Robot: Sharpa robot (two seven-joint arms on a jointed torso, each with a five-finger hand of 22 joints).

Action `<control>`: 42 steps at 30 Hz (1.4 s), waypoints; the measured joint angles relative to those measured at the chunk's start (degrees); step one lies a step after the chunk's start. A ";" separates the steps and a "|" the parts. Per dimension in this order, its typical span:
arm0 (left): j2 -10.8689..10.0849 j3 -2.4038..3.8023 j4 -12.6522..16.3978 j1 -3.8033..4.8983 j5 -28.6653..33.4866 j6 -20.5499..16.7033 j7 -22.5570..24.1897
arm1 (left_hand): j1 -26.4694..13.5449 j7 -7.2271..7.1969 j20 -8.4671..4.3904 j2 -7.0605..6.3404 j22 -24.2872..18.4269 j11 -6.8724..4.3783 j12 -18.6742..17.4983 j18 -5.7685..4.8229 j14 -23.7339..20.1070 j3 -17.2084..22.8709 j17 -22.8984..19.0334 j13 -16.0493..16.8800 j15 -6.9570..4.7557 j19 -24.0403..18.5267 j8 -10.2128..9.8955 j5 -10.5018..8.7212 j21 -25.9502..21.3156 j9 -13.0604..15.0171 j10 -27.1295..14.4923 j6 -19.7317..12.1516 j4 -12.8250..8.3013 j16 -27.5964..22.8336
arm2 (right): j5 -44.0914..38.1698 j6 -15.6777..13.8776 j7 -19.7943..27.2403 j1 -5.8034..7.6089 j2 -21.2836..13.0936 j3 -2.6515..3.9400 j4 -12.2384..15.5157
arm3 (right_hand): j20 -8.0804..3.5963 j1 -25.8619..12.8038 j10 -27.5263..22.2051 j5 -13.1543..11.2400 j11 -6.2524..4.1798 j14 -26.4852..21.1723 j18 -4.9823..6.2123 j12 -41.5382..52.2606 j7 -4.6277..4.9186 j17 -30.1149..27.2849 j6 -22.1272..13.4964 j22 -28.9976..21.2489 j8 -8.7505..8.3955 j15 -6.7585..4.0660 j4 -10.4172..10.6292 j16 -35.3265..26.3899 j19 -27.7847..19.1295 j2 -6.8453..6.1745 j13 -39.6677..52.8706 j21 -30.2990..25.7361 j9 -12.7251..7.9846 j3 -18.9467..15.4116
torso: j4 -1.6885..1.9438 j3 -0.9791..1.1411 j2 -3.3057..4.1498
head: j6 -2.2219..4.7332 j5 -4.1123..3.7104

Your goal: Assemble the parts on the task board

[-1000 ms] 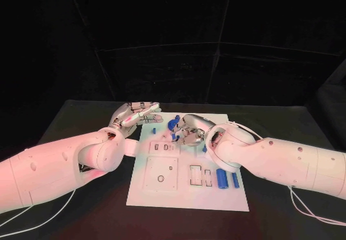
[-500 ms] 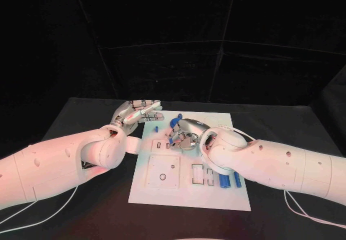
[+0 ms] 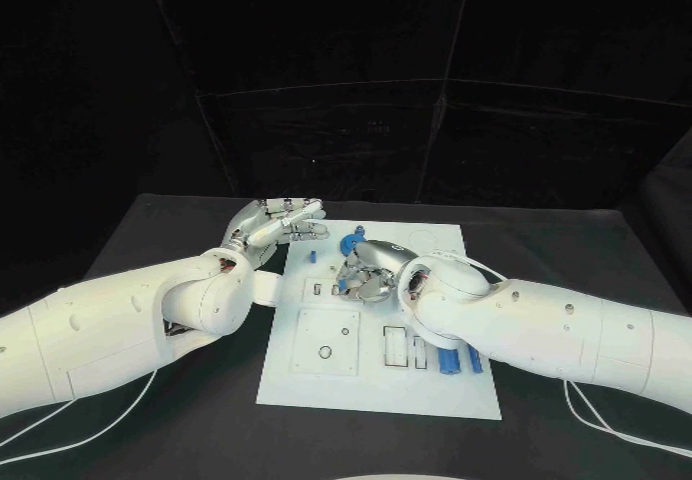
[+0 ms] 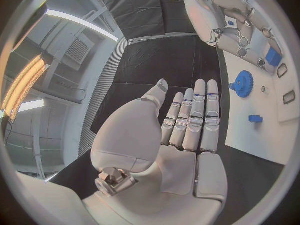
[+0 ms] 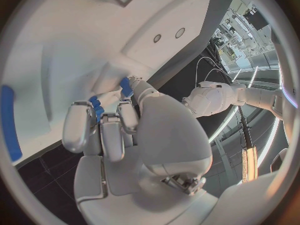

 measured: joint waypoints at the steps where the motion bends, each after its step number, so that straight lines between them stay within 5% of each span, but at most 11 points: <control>1: 0.02 0.00 -0.04 0.00 0.01 0.00 -0.01 | 0.00 0.00 0.00 0.00 0.00 0.00 0.00 0.00 0.00 0.00 0.00 0.00 0.00 0.00 0.00 0.00 0.00 0.00 0.00 0.00 0.00 0.00 | -0.10 0.09 0.01 -0.01 0.07 0.03 -0.05 | 0.00 0.00 0.00 0.00 0.00 0.00 0.00 0.00 -0.01 0.00 0.01 0.00 0.00 0.00 0.04 0.00 0.00 0.00 -0.02 0.00 0.00 0.04 | 0.00 -0.01 0.00 | 0.02 -0.01; 32: 0.23 0.00 -0.37 0.00 0.09 0.02 -0.18 | 0.00 0.00 0.00 0.00 0.01 0.00 0.00 0.00 0.00 0.00 0.03 0.00 0.00 0.00 0.00 0.00 0.00 0.00 0.00 0.00 0.00 0.00 | -1.87 1.12 -0.23 -0.30 -0.54 0.26 0.35 | 0.00 -0.84 0.02 -0.31 -0.01 0.00 0.00 -0.23 -0.33 -0.02 0.24 -0.02 0.00 0.00 -0.13 0.00 0.00 -0.84 -0.12 0.00 -0.06 0.46 | 0.00 -0.04 0.00 | -0.60 0.13; 42: 0.29 -0.01 -0.47 -0.01 0.11 0.03 -0.21 | 0.00 0.00 0.00 0.00 0.02 0.00 0.00 0.00 0.00 0.00 0.03 0.00 0.00 0.00 0.00 0.00 0.00 0.00 0.00 0.00 0.00 0.00 | -2.47 1.94 -0.76 -0.38 -0.54 0.22 0.35 | 0.00 -3.55 -1.74 1.09 0.71 0.00 0.01 -3.03 0.73 -0.03 -1.84 -0.44 -1.54 0.00 0.00 0.00 0.00 -3.54 -2.54 0.00 -0.27 -0.33 | 0.01 -0.04 0.00 | -0.75 0.13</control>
